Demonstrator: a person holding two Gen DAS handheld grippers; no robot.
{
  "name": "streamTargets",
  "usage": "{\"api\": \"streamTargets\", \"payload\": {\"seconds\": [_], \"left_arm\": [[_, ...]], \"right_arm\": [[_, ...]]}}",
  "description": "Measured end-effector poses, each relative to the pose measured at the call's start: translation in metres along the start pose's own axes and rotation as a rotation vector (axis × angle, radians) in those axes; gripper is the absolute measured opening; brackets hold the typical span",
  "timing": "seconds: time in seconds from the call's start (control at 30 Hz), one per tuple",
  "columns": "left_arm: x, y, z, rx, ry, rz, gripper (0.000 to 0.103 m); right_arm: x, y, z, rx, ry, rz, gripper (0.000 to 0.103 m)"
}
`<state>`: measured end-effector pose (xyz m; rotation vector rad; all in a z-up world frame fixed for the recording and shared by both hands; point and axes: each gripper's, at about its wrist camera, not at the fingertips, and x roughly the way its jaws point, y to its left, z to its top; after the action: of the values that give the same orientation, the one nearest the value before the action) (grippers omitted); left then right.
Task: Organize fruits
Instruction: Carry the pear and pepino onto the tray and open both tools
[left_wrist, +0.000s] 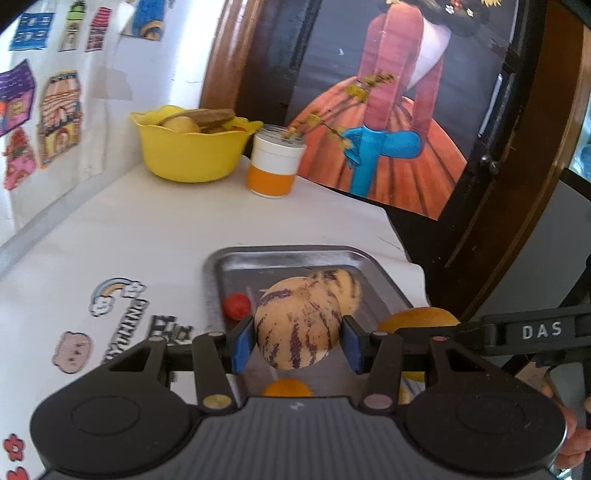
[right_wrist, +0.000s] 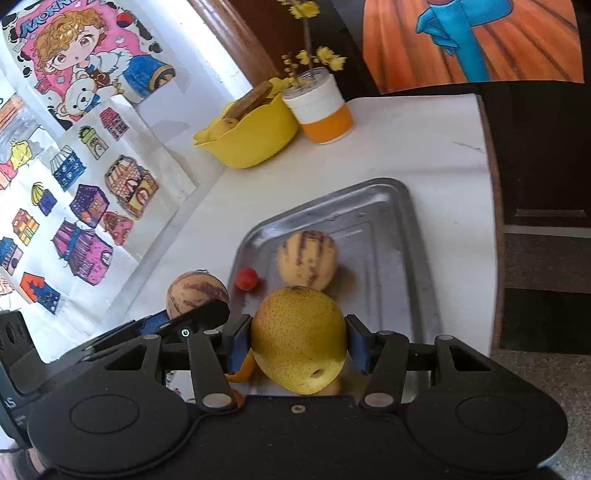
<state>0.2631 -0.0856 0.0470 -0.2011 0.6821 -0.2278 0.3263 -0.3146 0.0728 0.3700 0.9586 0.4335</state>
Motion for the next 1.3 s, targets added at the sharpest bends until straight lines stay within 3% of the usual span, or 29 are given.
{"api": "streamTargets", "payload": {"seconds": [0.67, 1.3], "left_arm": [[0.019, -0.024, -0.016, 0.048, 0.053, -0.030, 0.053], [0.022, -0.017, -0.015, 0.048, 0.072, 0.042, 0.054]], "right_arm": [[-0.004, -0.010, -0.025, -0.175, -0.142, -0.064, 0.055], [-0.009, -0.017, -0.054, -0.194, -0.171, -0.062, 0.056]]}}
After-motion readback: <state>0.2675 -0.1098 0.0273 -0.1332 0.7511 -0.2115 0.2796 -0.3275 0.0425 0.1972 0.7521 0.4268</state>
